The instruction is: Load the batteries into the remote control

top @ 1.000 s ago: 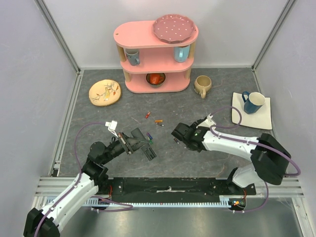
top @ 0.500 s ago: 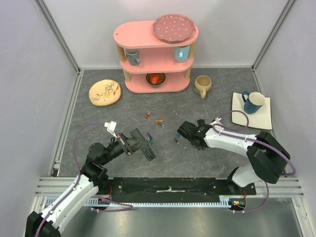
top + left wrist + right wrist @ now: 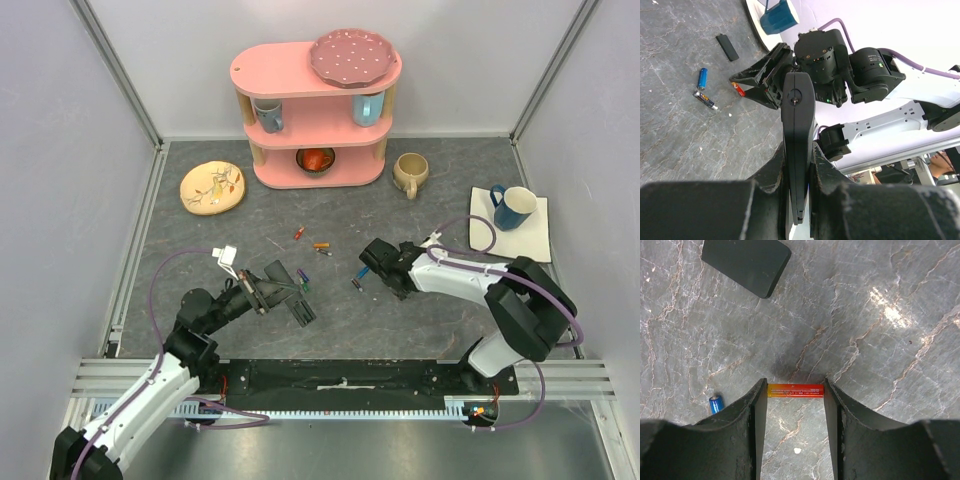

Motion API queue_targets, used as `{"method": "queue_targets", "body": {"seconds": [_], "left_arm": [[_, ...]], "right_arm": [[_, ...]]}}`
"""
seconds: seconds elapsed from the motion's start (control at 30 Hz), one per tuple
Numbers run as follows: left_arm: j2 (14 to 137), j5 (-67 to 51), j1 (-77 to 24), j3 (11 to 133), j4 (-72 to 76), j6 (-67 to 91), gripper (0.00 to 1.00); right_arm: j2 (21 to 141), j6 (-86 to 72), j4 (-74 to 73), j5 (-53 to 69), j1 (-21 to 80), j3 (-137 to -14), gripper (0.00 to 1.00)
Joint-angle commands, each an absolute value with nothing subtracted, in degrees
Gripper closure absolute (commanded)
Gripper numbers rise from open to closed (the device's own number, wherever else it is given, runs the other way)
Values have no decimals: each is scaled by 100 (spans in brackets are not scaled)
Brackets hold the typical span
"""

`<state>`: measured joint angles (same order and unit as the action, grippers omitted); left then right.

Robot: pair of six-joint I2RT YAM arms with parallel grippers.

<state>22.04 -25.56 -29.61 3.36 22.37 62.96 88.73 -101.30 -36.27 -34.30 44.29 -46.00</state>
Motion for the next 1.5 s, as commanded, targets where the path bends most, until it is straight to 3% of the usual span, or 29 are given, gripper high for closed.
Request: {"method": "queue_targets", "body": {"seconds": [0.0, 0.3, 0.5, 0.73, 0.87, 1.0, 1.23, 1.47], "left_arm": [[2276, -2496, -2944, 325, 2329, 6240, 98], [2540, -2505, -2944, 387, 2461, 6258, 98], [2523, -2496, -2944, 343, 2479, 6293, 98], [2549, -2496, -2944, 387, 2417, 6258, 98], [2610, -2487, -2944, 466, 2373, 6179, 98], [2716, -2496, -2944, 554, 2399, 6065, 98], [3716, -3540, -2944, 791, 3505, 5924, 98], [4781, -4158, -2944, 721, 5185, 6390, 98]], "right_arm": [[9149, -9932, -3384, -3156, 4333, -4588, 72], [9158, -9519, -3349, -2953, 4280, -4711, 37], [9185, -9413, -3384, -2900, 4271, -4799, 27], [8729, -8562, -3682, -2988, 4271, -5176, 25], [8131, -7184, -3604, -3059, 4263, -5370, 25], [7498, -4598, -2982, -2928, 4271, -5274, 24], [6689, -2341, -2821, -2303, 4280, -4870, 26], [6846, -1907, -2804, -2153, 4263, -4535, 31]]}}
